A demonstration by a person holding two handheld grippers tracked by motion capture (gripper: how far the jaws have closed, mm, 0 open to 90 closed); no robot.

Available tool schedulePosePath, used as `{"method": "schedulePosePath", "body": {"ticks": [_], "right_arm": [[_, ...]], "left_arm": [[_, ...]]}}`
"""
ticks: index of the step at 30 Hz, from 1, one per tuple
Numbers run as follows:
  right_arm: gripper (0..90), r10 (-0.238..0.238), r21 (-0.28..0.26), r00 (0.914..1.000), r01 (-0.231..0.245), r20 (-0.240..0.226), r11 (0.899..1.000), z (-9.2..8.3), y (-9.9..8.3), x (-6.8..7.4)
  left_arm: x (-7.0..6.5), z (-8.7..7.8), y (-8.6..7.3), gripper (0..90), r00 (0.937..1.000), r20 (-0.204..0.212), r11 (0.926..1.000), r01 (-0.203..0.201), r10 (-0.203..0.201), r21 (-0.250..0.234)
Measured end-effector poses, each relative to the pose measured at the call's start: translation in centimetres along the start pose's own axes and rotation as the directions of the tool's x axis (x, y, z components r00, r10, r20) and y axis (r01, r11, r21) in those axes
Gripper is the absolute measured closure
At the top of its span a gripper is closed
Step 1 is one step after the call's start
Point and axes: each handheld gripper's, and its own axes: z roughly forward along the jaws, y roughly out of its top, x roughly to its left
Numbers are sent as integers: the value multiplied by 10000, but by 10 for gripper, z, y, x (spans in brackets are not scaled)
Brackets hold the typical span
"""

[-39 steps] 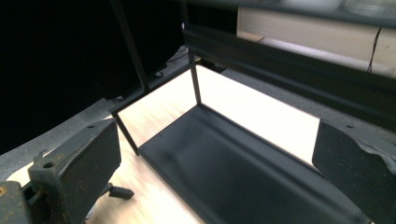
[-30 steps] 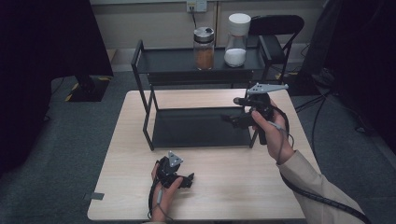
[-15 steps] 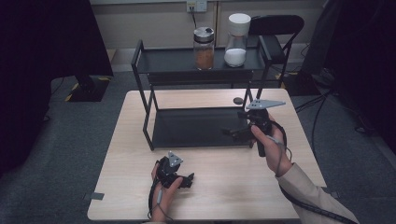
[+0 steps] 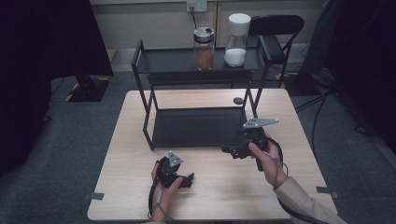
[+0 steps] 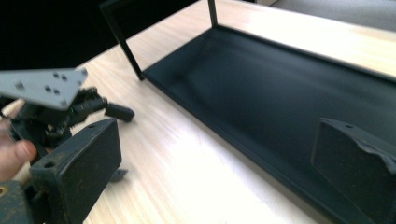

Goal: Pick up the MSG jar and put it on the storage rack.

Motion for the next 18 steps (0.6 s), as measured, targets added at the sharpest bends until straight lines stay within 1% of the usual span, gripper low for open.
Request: {"method": "schedulePosePath", "body": {"ticks": [10,13,15,18], "right_arm": [[1,-300,464,9995,298,29,9985,8,-21,0],[0,-321,807,9994,311,115,9963,13,-31,0],[5,-286,1039,9996,277,74,9942,17,-40,-1],[8,-509,1370,9985,475,217,9894,24,-54,3]], "left_arm": [[0,0,0,0,10000,1,10000,-4,4,1],[0,0,0,0,10000,1,10000,-2,2,1],[0,0,0,0,10000,2,10000,-4,4,1],[0,0,0,0,10000,0,10000,-4,4,2]]}}
